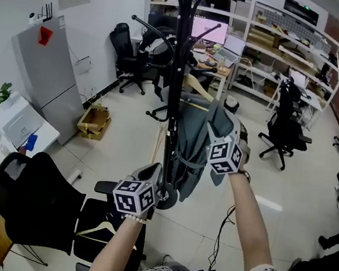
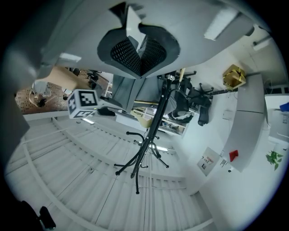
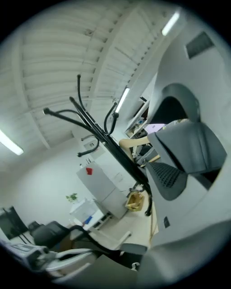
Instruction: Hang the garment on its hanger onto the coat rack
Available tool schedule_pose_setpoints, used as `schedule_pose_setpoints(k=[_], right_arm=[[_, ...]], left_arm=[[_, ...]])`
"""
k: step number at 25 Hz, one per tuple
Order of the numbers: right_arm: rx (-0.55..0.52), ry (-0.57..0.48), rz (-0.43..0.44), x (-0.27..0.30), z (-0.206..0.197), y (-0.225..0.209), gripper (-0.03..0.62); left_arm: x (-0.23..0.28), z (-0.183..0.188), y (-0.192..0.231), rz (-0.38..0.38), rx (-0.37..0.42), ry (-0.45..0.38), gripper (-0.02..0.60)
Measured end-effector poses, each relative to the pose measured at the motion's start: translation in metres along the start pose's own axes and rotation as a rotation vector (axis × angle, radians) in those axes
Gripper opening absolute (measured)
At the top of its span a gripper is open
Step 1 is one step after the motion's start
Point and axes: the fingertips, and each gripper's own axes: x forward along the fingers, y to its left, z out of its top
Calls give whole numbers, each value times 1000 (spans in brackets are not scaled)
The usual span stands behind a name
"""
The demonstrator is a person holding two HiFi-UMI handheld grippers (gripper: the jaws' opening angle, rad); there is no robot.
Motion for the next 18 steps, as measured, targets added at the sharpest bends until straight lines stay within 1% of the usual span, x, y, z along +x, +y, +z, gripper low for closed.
schedule_pose_setpoints(k=[2,4,5,6,7,8,9,10,14,16,18], right_arm=[[205,-34,37,-45,0,12,281],[418,-40,72,-88,-11,30,276],[507,-35,79,-110,-20,40,267],[590,-28,76,-131,-28,49,210],[669,-18,69,-151,-35,59,104],[743,-8,64,-171,-40,69,36],[808,5,60,-187,-45,80,30],[863,20,58,-202,-50,91,-3],[1022,93,72,-235,-68,130,-2],[1064,114,67,-245,-71,139,-2],[1075,128,49,-256,-75,138,-2]], left_arm=[[-8,-8,5,-3,8,10,-11],[-15,-19,6,-12,17,21,-12],[-19,-25,6,-20,22,28,-12],[-23,-31,4,-29,28,35,-12],[-27,-36,2,-36,37,40,-12],[-32,-40,0,-41,48,41,-12],[-37,-43,-3,-44,60,40,-12],[-41,-46,-5,-46,71,38,-12],[-51,-63,-15,-64,87,43,-12],[-53,-70,-21,-80,94,53,-12],[-55,-79,-29,-100,86,71,-12]])
